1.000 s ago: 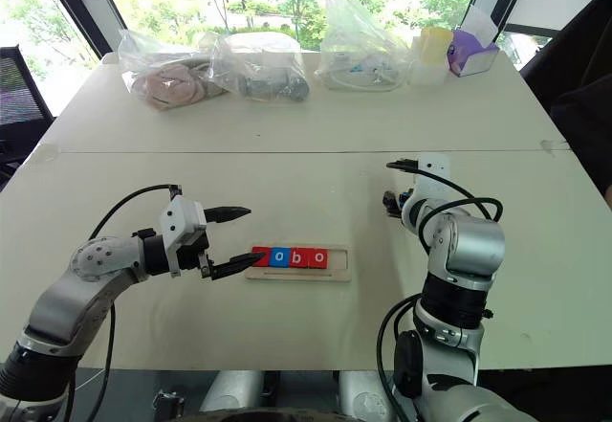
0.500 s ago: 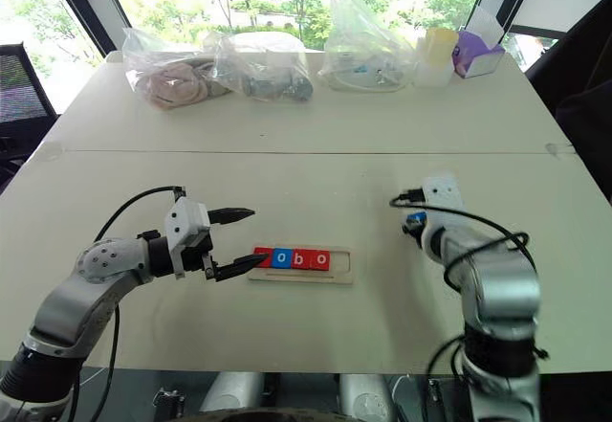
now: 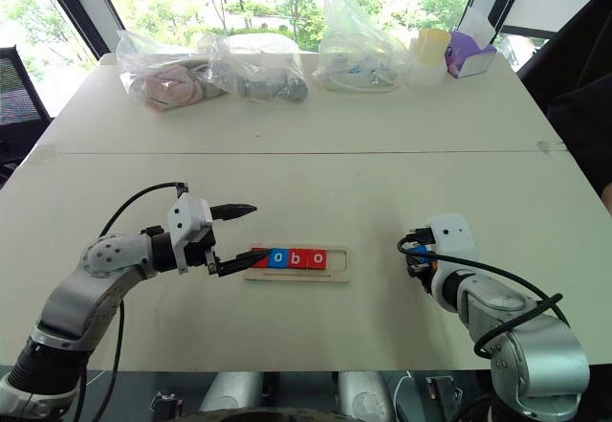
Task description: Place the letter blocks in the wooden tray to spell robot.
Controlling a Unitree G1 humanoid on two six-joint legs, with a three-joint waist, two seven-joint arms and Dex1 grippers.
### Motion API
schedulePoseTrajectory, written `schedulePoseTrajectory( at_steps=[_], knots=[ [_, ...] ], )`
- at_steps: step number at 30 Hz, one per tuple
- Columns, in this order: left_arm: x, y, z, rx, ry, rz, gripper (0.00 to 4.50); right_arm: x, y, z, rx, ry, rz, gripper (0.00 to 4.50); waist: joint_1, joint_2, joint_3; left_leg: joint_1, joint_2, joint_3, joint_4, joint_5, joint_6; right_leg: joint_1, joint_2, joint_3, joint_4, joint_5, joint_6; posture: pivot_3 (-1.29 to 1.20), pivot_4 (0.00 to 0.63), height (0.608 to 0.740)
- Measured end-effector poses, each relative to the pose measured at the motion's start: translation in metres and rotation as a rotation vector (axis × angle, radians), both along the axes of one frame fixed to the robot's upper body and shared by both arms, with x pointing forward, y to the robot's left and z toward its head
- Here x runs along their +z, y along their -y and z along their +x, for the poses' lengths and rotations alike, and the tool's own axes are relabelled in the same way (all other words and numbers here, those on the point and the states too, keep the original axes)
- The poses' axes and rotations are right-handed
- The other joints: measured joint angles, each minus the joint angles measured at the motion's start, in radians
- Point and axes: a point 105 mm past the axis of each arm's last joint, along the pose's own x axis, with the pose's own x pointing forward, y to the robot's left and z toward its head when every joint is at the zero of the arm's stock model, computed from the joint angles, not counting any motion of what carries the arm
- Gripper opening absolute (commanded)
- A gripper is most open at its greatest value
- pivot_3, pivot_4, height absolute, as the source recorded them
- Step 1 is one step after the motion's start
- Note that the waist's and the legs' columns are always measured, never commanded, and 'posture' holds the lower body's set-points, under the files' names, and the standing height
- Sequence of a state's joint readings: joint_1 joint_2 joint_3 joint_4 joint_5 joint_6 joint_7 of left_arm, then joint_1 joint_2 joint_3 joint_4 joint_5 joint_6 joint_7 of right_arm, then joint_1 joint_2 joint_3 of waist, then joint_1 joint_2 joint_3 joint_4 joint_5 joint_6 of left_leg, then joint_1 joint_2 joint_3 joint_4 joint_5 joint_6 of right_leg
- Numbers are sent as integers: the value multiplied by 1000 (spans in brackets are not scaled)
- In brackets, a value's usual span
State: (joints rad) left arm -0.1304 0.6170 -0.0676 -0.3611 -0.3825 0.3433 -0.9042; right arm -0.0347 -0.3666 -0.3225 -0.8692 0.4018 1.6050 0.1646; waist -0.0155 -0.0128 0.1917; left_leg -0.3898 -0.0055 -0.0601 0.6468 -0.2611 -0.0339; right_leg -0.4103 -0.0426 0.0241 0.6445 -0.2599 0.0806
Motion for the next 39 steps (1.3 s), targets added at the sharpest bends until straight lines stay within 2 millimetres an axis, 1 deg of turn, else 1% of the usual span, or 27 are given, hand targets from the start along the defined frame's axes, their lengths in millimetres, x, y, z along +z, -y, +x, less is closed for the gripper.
schedulePoseTrajectory(
  at_steps=[5,6,8,9,10,12,14,15,17,20,21,24,26,30,34,35,36,37,38,39],
  knots=[
    [0,0,0,-4,0,0,4500,2,-11,2,50,-1,65,4181,-2,0,0,0,0,0,0,0,0,0,0,1,0,0,0,0,150,740],
    [0,0,0,-4,0,0,4500,4,-11,3,77,-7,62,4463,-1,0,0,0,0,0,1,0,0,0,-1,1,-1,0,0,0,150,740],
    [0,0,0,-4,-1,0,4500,13,-7,7,178,-31,7,4463,-1,2,2,-1,-1,1,1,0,0,0,-2,2,-2,0,0,0,150,740],
    [0,0,0,-3,-1,0,4500,25,-3,12,241,-33,-45,4463,-2,4,3,-1,-1,3,2,0,0,-1,-3,2,-3,0,0,0,150,740],
    [0,0,0,-3,-1,1,4500,43,0,18,313,-25,-102,4463,-2,4,3,-1,-1,3,2,0,0,0,-3,2,-4,0,0,0,150,740],
    [0,0,0,-4,0,1,4500,61,4,22,425,-8,-196,4463,2,3,2,-1,-1,2,-1,0,0,1,-2,-1,-7,0,0,0,150,740],
    [0,0,0,-3,-1,1,4500,66,8,28,557,2,-267,4463,7,1,2,-2,0,0,-3,0,1,3,0,-5,-11,0,0,0,150,740],
    [0,0,0,-2,-1,1,4500,66,11,33,652,16,-300,4463,6,1,2,-3,0,0,-3,-1,1,3,-1,-5,-12,0,1,0,150,740],
    [0,-1,0,0,-1,2,4500,62,16,36,807,32,-344,4463,4,2,2,-3,-1,3,-3,-2,3,3,-2,-4,-13,1,5,0,150,740],
    [1,-3,1,10,2,10,4500,51,27,37,1051,9,-396,4463,-1,1,2,-3,-1,6,-1,-3,5,3,-2,-2,-14,2,6,0,150,740],
    [1,-4,1,13,4,11,4500,47,32,38,1098,-1,-411,4463,-2,2,3,-3,-1,6,-1,-3,5,2,-3,-1,-13,2,6,0,150,740],
    [1,-8,0,35,7,13,4500,37,37,44,1200,-12,-429,4463,-4,2,3,-1,0,5,0,-3,5,2,-2,1,-12,3,5,0,150,740],
    [2,-10,-3,53,14,14,4500,28,41,41,1273,-58,-439,4463,0,3,3,-1,0,4,0,-3,5,3,-2,1,-12,2,4,0,150,740],
    [3,-12,-8,78,20,20,4500,19,38,39,1338,-71,-397,4463,4,3,3,-1,0,3,1,-3,5,3,-3,1,-11,3,4,0,150,740],
    [0,-15,-13,94,4,33,4500,11,39,39,1359,-83,-386,4463,4,3,3,-1,0,3,1,-3,5,3,-3,1,-11,2,2,0,150,740],
    [1,-16,-13,101,3,34,4500,10,39,40,1359,-78,-386,3921,4,3,3,-1,0,3,1,-3,5,4,-3,1,-11,2,2,0,150,740],
    [2,-18,-12,107,7,34,4500,9,39,42,1356,-69,-389,3661,4,3,3,0,0,3,2,-3,5,5,-3,1,-11,2,1,0,150,740],
    [3,-19,-12,112,13,34,4500,9,38,42,1359,-62,-393,3219,4,3,3,0,0,3,2,-3,5,5,-3,1,-11,2,1,0,150,740],
    [5,-20,-12,115,17,36,4500,8,38,43,1363,-59,-395,2602,4,3,3,1,0,3,2,-3,5,6,-3,1,-11,2,0,0,150,740],
    [5,-20,-12,115,17,36,4500,8,38,43,1365,-57,-395,2086,4,3,3,2,0,3,2,-3,5,6,-3,1,-11,2,0,0,150,740]
  ],
)
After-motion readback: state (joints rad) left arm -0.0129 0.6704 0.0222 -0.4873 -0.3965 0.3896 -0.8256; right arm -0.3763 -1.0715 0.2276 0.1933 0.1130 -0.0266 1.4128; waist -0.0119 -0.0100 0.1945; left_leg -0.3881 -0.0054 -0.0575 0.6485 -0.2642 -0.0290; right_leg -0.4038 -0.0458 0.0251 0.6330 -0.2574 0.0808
